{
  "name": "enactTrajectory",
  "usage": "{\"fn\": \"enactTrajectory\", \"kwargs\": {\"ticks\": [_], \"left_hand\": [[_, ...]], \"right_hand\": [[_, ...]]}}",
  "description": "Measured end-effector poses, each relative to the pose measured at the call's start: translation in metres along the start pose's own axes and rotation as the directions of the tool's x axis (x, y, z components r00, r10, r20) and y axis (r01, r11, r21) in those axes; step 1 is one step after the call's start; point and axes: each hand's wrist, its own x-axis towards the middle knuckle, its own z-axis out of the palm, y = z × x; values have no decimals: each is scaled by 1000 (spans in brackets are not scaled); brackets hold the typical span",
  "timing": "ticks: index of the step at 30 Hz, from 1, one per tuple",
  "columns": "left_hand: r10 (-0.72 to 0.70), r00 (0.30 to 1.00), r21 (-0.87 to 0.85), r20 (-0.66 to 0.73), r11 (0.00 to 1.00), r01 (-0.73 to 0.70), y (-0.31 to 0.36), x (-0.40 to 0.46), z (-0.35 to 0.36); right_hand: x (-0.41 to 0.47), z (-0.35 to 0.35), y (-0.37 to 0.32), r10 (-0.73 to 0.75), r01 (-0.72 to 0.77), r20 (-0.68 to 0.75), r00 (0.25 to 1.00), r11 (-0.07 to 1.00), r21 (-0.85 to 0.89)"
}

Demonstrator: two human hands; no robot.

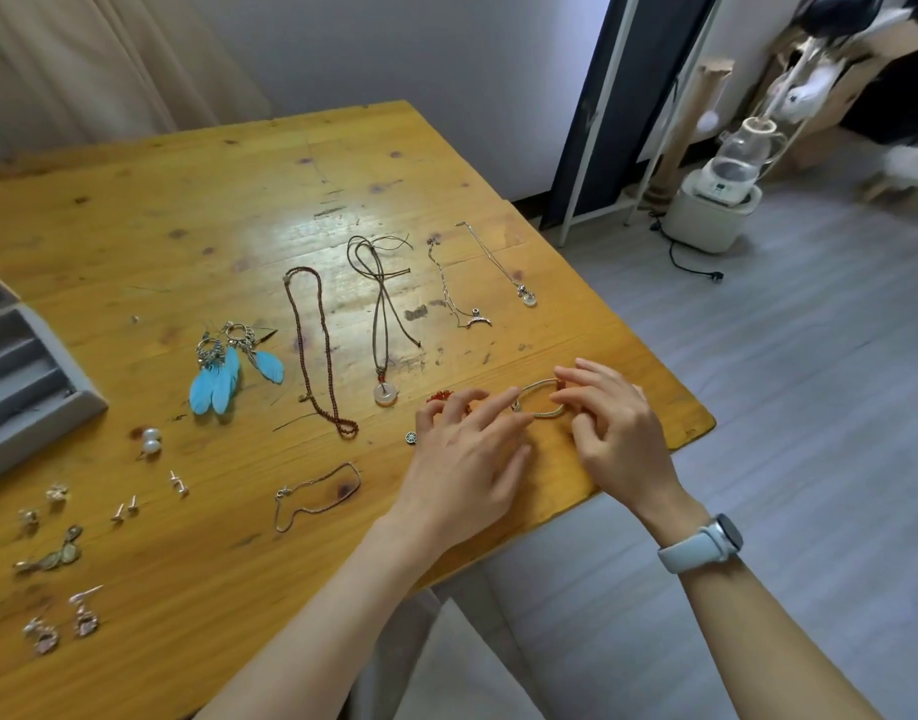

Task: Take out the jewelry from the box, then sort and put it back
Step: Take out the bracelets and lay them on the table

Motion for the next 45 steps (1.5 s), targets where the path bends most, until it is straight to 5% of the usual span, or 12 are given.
{"fn": "enactTrajectory", "kwargs": {"ticks": [5,13,19,24,27,32,38,42,45], "left_hand": [[-133,980,-133,-150,985,113,-24,-2,-34],[-434,845,-113,-311,900,421,-118,-46,-128],[-709,603,3,-366,647,763,-198,-129,-165],[-833,426,-33,-353,466,884,-249,-176,-170],[-822,434,11,-368,463,886,-260,-185,-163],[-797,449,33,-403,478,878,-263,-188,-155],[-793,441,0,-420,487,874,-264,-190,-153],[-797,436,-5,-418,482,876,-263,-189,-152],[-801,434,-13,-413,481,876,-262,-189,-154]], "right_hand": [[27,6,-37,-33,39,-51,998,992,121],[88,76,-153,-138,80,174,975,949,305],[110,153,-250,-302,180,387,871,930,321],[117,213,-317,-421,405,521,742,902,152],[121,233,-340,-397,504,637,661,863,15],[138,242,-348,-472,655,756,454,752,76],[164,241,-348,-516,878,841,164,464,114],[166,243,-349,-516,951,854,66,291,103],[167,245,-347,-517,934,853,75,337,122]]}}
